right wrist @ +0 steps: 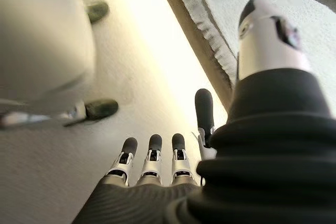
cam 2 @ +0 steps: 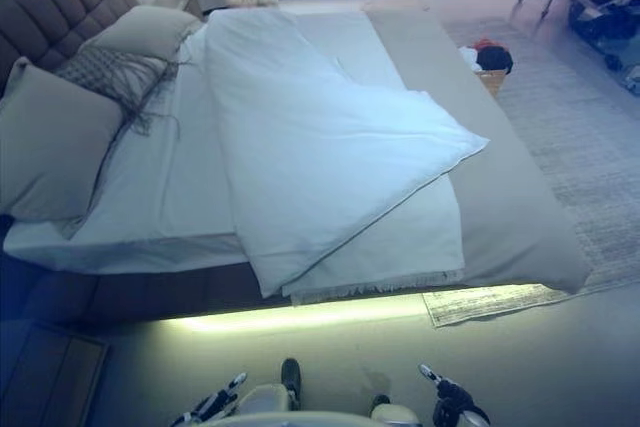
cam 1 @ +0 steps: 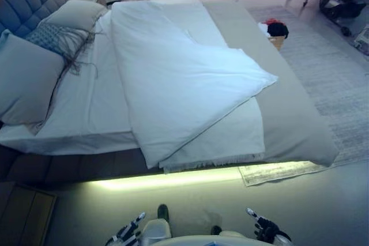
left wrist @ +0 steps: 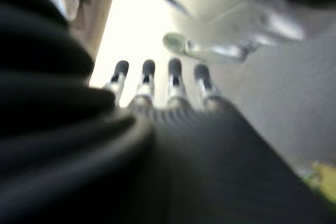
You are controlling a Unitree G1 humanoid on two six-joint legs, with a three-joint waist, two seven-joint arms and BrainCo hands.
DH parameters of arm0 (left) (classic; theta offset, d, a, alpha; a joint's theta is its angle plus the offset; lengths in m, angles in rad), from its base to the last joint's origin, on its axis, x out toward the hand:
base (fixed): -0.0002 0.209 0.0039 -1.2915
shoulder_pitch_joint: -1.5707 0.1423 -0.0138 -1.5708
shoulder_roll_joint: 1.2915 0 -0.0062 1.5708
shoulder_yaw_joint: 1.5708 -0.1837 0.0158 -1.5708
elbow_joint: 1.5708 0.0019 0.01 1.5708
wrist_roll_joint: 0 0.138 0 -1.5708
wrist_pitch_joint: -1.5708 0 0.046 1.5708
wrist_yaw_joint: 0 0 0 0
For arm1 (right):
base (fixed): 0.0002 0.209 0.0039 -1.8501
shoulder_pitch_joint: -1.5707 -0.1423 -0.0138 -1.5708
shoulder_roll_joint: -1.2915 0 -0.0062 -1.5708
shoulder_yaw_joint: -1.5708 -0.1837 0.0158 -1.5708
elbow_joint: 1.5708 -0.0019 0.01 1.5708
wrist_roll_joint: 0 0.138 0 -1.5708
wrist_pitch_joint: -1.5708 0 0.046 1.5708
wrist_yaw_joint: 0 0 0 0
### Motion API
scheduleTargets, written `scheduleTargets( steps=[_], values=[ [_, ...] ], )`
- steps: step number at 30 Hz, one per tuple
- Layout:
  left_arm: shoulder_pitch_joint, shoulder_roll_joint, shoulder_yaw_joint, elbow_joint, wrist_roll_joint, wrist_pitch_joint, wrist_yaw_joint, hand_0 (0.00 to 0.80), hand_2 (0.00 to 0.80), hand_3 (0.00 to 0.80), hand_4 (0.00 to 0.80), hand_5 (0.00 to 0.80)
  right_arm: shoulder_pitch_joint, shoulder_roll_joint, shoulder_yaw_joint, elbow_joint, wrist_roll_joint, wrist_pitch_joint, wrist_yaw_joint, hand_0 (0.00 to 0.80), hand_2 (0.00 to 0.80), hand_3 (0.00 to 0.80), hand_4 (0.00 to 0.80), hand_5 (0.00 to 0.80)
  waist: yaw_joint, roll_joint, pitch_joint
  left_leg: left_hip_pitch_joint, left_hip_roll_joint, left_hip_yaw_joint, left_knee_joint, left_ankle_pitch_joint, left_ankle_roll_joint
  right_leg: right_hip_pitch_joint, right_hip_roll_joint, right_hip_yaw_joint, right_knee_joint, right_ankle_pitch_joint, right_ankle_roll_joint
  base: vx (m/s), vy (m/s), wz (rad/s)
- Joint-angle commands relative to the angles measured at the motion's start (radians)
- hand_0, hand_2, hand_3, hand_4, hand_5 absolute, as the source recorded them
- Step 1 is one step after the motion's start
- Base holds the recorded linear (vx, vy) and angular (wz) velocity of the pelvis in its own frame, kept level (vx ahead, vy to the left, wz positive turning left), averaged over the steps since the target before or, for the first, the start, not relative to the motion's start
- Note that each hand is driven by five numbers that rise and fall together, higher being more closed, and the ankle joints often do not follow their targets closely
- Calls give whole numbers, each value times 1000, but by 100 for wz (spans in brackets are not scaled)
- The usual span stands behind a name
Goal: Make the bed neatly
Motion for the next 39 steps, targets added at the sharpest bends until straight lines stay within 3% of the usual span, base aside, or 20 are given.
scheduleTargets(
  steps=[1, 4, 6, 7, 9, 12, 14, 16, 21, 22, 25, 29, 31, 34, 37, 39],
  values=[
    [-30, 19, -8, -15, 37, -4, 0, 0, 0, 0, 0, 0, -43, -1, -18, -31, 25, -13, 36, 0, 0, 0, 0, 0, 4, -31, -34, -168, -20, -23, 125, 2, 26, 130, -32, -22, 95, -89, 55, 194, 123, 0],
    [-51, 25, -22, -24, 73, 12, -5, 0, 0, 0, 0, 0, -52, 10, -11, -52, 45, -10, 15, 0, 0, 0, 0, 0, 8, -39, -57, -208, -49, -19, 179, -31, 54, 140, -38, -5, 154, -82, 64, 212, 155, 13],
    [-54, 26, -43, -31, 96, 25, -5, 0, 0, 0, 0, 0, -52, 14, -15, -61, 56, -5, -9, 0, 0, 0, 0, 0, -1, -48, -74, -181, -83, -18, 150, -45, 89, 80, -80, 3, 316, 50, 100, 219, 211, 10],
    [-56, 27, -55, -34, 98, 31, -6, 0, 0, 0, 0, 0, -50, 11, -19, -64, 53, -3, -11, 0, 0, 0, 0, 0, -16, -32, -76, -148, -88, -26, 123, -51, 104, -1, -86, 18, 440, 117, 106, 239, 243, -9],
    [-62, 37, -64, -33, 100, 44, -14, 0, 0, 0, 0, 0, -48, 0, -19, -66, 47, 0, -16, 0, 0, 0, 0, 0, -51, -12, -64, -74, -101, -44, 76, -55, 116, -150, -68, 32, 541, 138, 91, 259, 192, 17],
    [-70, 44, -75, -27, 86, 42, -20, 0, 0, 0, 0, 0, -52, -12, -9, -58, 59, 1, -11, 0, 0, 0, 0, 0, -89, 11, -48, -3, -100, -70, 23, -51, 106, -266, -3, 9, 434, 96, 56, 204, -9, 33],
    [-79, 45, -79, -45, 70, 38, -15, 0, 0, 0, 0, 0, -68, -23, 8, -55, 77, -7, 0, 0, 0, 0, 0, 0, -106, 4, -21, 36, -108, -84, 25, -88, 93, -344, -15, -9, 221, 121, 53, 125, -209, 18],
    [-88, 48, -83, -53, 78, 25, -11, 0, 0, 0, 0, 0, -97, -30, 19, -57, 96, -12, 6, 0, 0, 0, 0, 0, -116, -9, 5, 29, -116, -94, 69, -144, 91, -412, -26, -2, 142, 186, 76, -14, -206, 17],
    [-74, 26, -72, -59, 29, 2, -5, 0, 0, 0, 0, 0, -106, -26, 15, -61, 69, 7, -21, 0, 0, 0, 0, 0, -129, -25, 7, 3, -95, -61, 183, -189, 88, -347, -14, 20, 144, 143, 58, 127, -122, 43],
    [-67, 12, -76, -54, 44, 2, 0, 0, 0, 0, 0, 0, -99, -23, 10, -64, 77, 15, -31, 0, 0, 0, 0, 0, -127, -31, 1, 0, -78, -47, 250, -168, 71, -308, -19, -8, 129, 131, 42, 211, -71, 34],
    [-50, -7, -60, -36, 60, -6, 3, 0, 0, 0, 0, 0, -109, -33, 10, -68, 83, 34, -10, 0, 0, 0, 0, 0, -106, -28, 7, -40, -51, -77, 343, -117, 35, -246, -29, -38, 114, 110, 22, 213, 53, 36],
    [-36, -20, -73, -34, 53, -13, -4, 0, 0, 0, 0, 0, -127, -42, 24, -93, 120, 38, 31, 0, 0, 0, 0, 0, -94, 8, 13, 0, 46, -106, 98, -38, -10, -207, -56, -23, 124, 73, 47, 202, 312, -4],
    [-60, -18, -89, -42, 63, -3, -1, 0, 0, 0, 0, 0, -138, -39, 21, -124, 186, 37, 76, 0, 0, 0, 0, 0, -98, 14, 20, -16, 19, -98, 118, -78, -8, -232, -101, -25, 148, 66, 68, 100, 255, -7],
    [-89, -11, -121, -50, 42, 0, -10, 0, 0, 0, 0, 0, -161, -55, 23, -149, 210, 21, 99, 0, 0, 0, 0, 0, -97, 36, 36, -54, -16, -126, 133, -96, -1, -292, -145, -15, 183, 77, 89, 1, 198, -18],
    [-109, 10, -130, -70, 37, 5, -3, 0, 0, 0, 0, 0, -231, -51, 45, -162, 240, 5, 104, 0, 0, 0, 0, 0, -78, 46, 88, -98, -27, -87, 169, -113, 19, -397, -155, -79, 288, 69, 98, -137, 79, -30],
    [-128, 38, -132, -71, 10, -1, 9, 0, 0, 0, 0, 0, -293, -32, 68, -179, 257, 13, 94, 0, 0, 0, 0, 0, -61, 22, 123, -173, -21, -67, 267, -145, 22, -430, -171, -99, 303, 68, 90, -171, -120, -47]
  ],
)
